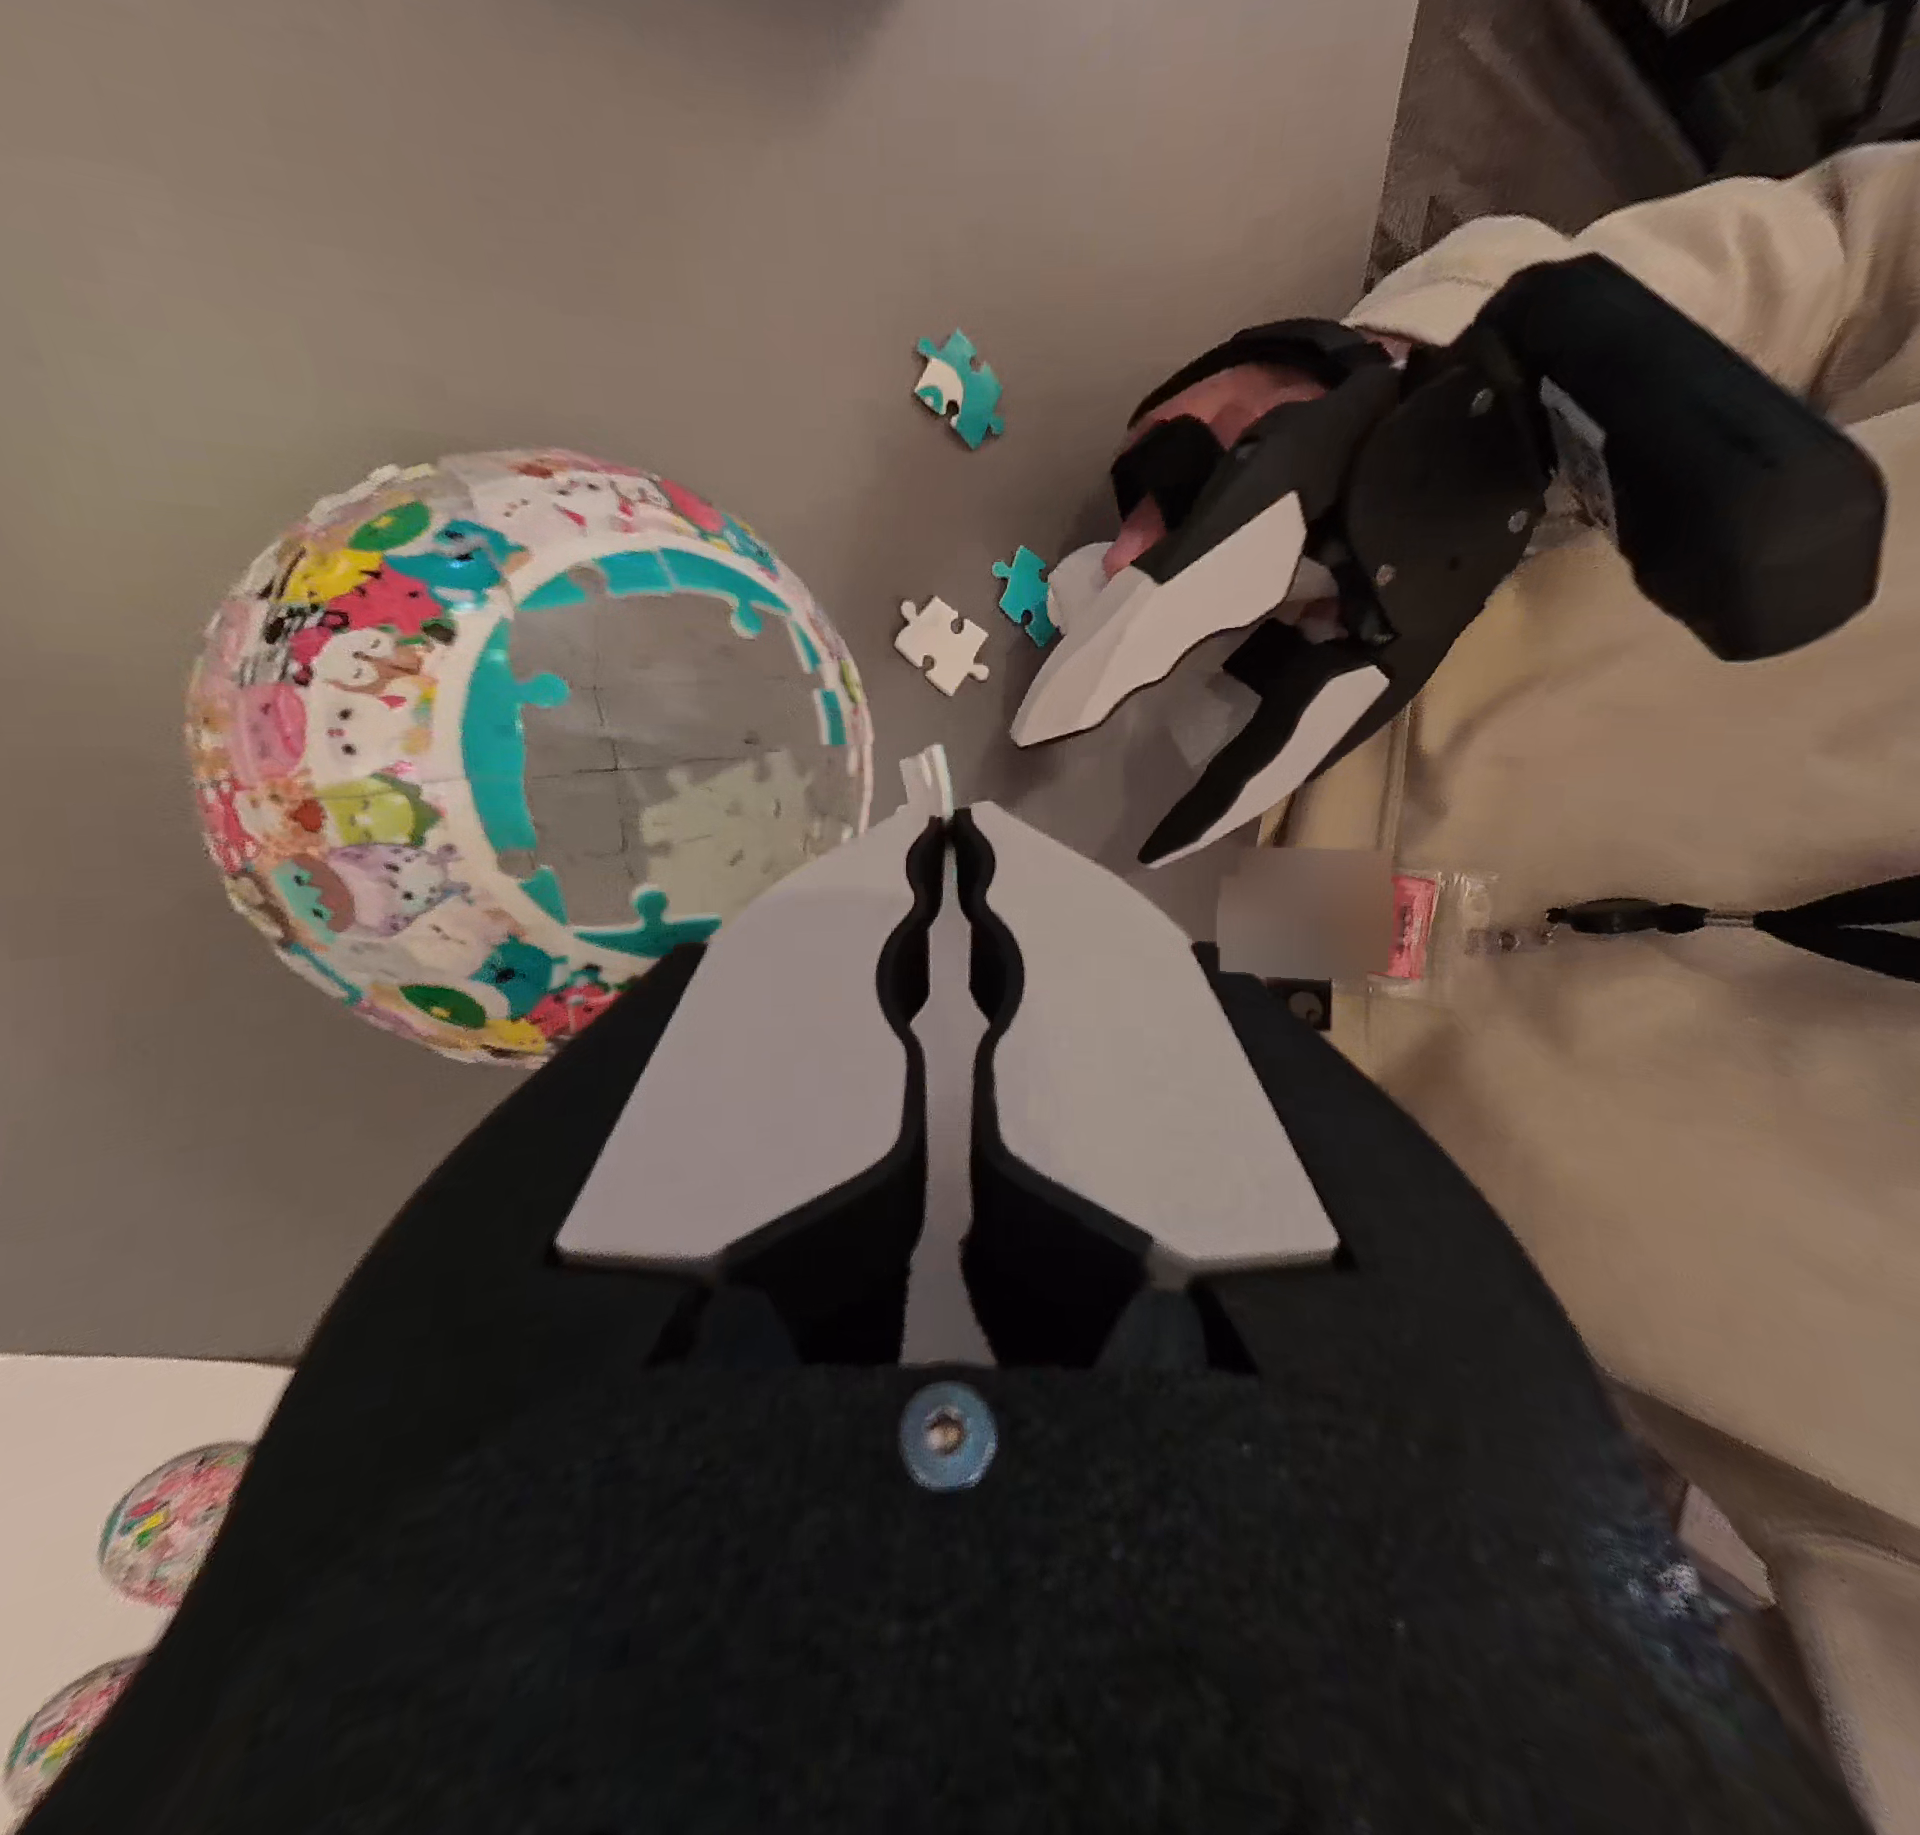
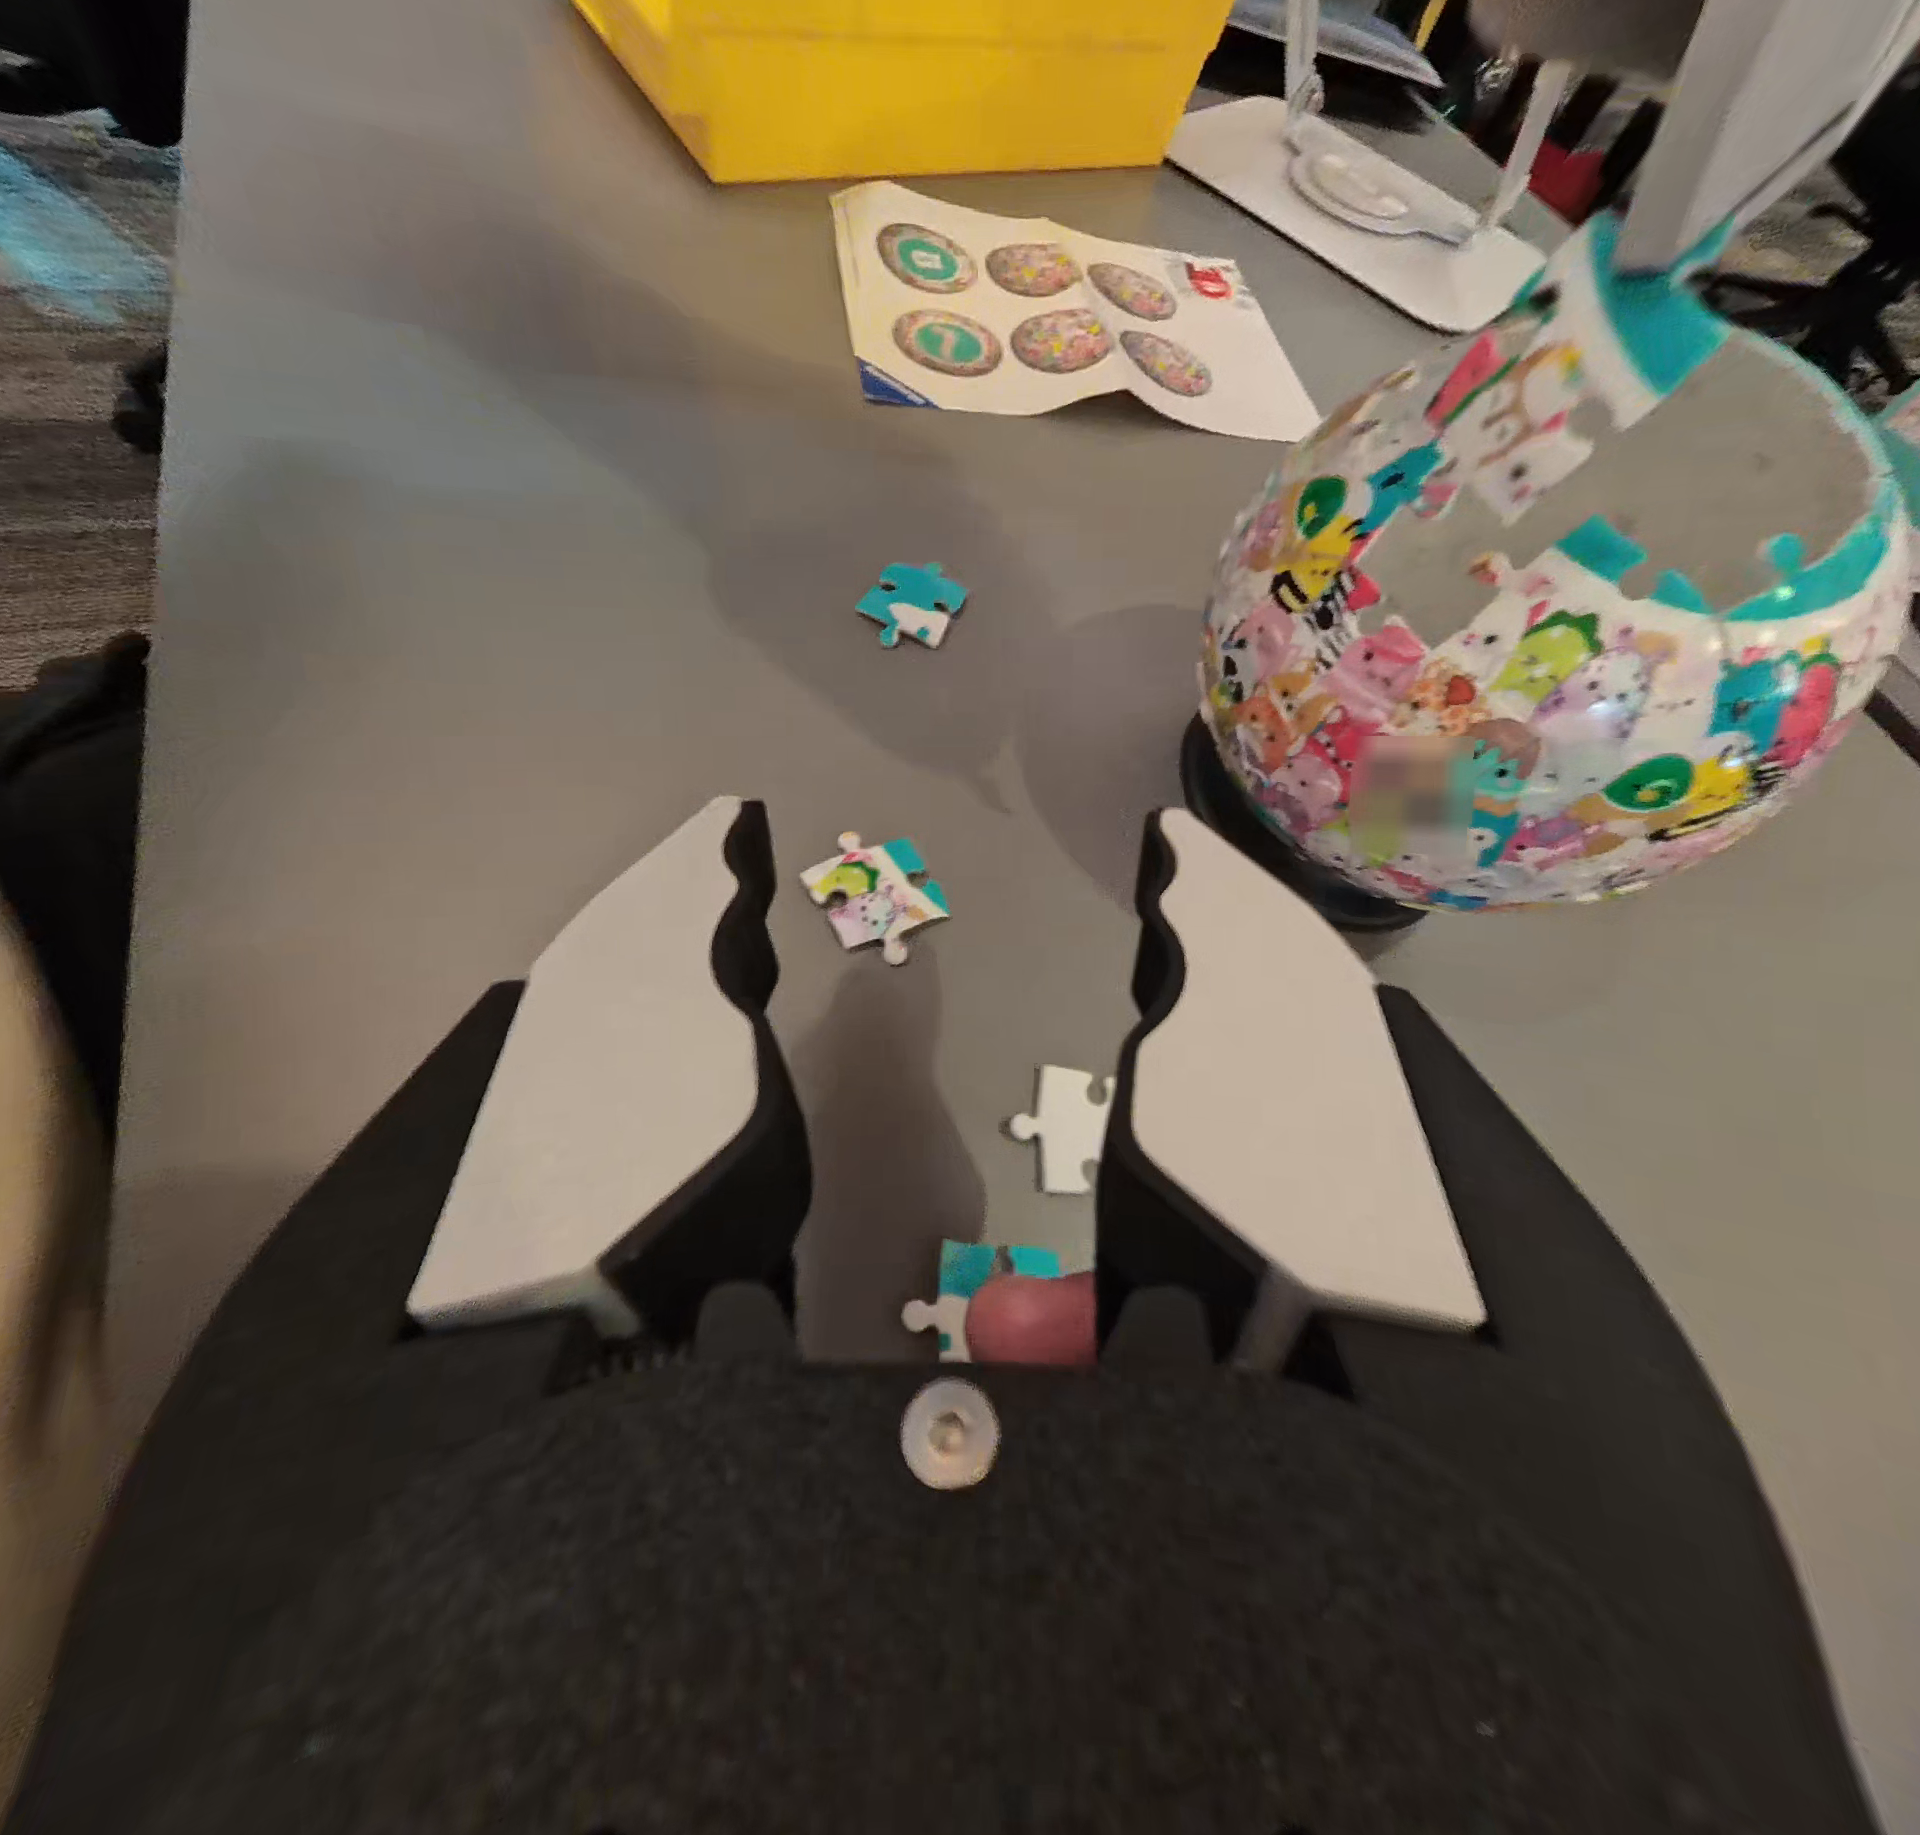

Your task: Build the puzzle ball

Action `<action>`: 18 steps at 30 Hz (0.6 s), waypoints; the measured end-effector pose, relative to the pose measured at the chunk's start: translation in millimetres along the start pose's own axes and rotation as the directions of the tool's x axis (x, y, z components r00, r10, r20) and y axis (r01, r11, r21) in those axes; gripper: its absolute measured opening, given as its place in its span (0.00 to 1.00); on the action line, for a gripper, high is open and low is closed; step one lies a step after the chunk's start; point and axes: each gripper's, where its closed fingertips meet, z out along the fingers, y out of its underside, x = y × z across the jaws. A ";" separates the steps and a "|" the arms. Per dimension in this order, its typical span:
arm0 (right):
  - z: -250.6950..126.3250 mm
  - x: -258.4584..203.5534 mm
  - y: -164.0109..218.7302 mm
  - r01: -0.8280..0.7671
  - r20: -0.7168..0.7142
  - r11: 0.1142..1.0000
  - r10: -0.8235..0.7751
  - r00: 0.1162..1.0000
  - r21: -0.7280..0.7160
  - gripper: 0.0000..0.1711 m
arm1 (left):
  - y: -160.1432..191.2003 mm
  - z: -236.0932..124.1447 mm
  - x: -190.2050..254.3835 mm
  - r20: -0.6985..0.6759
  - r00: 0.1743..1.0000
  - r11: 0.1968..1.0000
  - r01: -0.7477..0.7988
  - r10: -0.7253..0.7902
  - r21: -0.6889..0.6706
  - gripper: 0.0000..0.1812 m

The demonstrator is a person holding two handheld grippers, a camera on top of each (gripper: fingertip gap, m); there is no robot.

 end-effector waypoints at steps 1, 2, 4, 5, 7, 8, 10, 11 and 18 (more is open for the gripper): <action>-0.3 3.3 -1.5 0.000 -0.016 1.000 0.000 1.000 0.011 0.40 | -1.2 2.0 -2.2 -0.008 1.000 1.000 0.016 -0.016 0.007 0.01; -0.9 7.5 -2.9 0.000 -0.035 1.000 0.001 0.999 0.020 0.41 | -1.8 3.6 -2.5 -0.021 0.999 1.000 0.028 -0.027 0.014 0.01; -1.8 16.9 -5.8 0.022 -0.079 0.999 -0.019 0.997 0.031 0.41 | -1.9 6.0 -2.3 -0.019 1.000 0.999 0.024 -0.023 0.025 0.01; -1.7 20.8 -7.2 0.044 -0.096 0.999 -0.041 0.995 0.031 0.39 | -1.1 6.9 -2.7 -0.014 1.000 0.999 0.022 -0.022 0.026 0.01; 0.5 29.3 -10.7 0.080 -0.129 0.996 -0.076 0.989 0.025 0.38 | -0.5 8.1 -2.6 -0.014 0.999 0.999 0.031 -0.030 0.037 0.01; 2.0 34.1 -13.4 0.093 -0.151 0.995 -0.089 0.985 0.025 0.38 | 0.5 8.8 -2.6 -0.017 0.999 0.999 0.037 -0.036 0.038 0.01; 4.8 42.2 -20.5 0.132 -0.194 0.991 -0.124 0.973 0.026 0.38 | 2.4 10.0 -4.7 -0.011 0.999 0.998 0.045 -0.045 0.037 0.01; 6.7 44.2 -24.2 0.159 -0.209 0.987 -0.151 0.966 0.024 0.38 | 3.4 10.7 -5.4 -0.014 0.999 0.998 0.050 -0.050 0.035 0.01; 24.8 36.7 -28.3 0.310 -0.246 0.950 -0.311 0.918 -0.041 0.39 | 2.2 17.9 -8.5 -0.021 0.998 0.998 0.058 -0.057 0.029 0.01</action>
